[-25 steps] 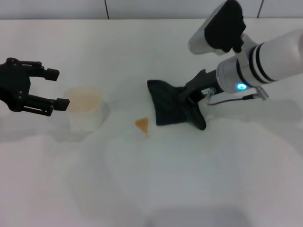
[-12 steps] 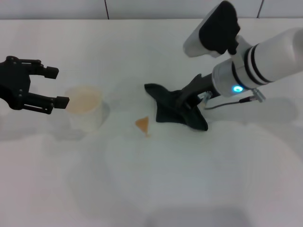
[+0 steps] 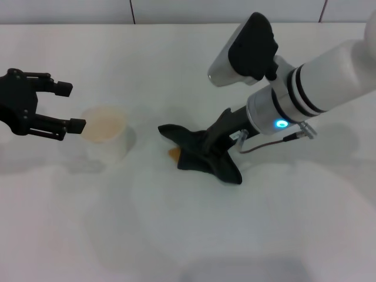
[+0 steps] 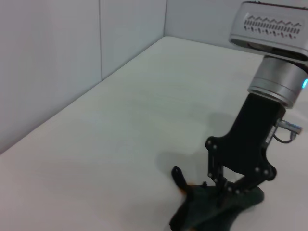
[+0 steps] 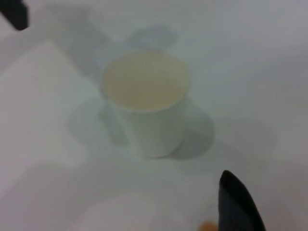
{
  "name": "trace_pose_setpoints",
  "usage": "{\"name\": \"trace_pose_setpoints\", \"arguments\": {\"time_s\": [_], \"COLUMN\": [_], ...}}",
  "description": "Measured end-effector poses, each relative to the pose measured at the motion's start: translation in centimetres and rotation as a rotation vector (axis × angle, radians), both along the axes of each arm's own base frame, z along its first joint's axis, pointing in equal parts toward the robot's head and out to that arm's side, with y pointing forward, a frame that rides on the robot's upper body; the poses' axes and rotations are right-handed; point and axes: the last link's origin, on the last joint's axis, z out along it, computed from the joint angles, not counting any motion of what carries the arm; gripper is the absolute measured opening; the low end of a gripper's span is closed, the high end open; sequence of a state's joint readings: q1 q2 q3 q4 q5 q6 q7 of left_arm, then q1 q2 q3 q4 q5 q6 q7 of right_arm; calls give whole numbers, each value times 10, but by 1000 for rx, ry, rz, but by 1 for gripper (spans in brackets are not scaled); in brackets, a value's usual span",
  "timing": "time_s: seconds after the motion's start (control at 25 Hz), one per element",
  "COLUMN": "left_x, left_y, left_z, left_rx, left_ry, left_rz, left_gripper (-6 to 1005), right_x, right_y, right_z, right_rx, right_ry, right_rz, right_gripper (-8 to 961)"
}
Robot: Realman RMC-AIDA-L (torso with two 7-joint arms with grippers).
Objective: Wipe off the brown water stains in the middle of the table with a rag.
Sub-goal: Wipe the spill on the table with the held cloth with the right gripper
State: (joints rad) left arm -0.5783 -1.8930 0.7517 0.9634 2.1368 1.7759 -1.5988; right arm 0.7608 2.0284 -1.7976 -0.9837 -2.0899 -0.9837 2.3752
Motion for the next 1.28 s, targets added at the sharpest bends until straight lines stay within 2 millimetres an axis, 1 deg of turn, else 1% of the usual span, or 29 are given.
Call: {"name": "trace_pose_setpoints", "arguments": {"time_s": [0.36,0.56,0.72,1.04,1.28], "left_x": [0,0,0,1,2], "left_y": [1,1,1,1,2], "left_z": [0,0,0,0,-1], "left_rx": [4,4,4,4,3], "left_ry": [1,2,1,1,-1], "left_rz": [-1,-1,-2,-3,-3], "left_gripper": [886,886,886,886,886], "right_x": [-6,-7,-12,-11,-10], "right_y": [-17,-26,-30,-28,-20], "right_z": [-10,-12,-13,-17,-19], "right_rx": [-76,-126,-149,-137,-100], "right_ry": [-18,-32,-32,-45,-53], "right_rz": [8,8,24,43,47], "right_gripper": [61,60,60,60,60]}}
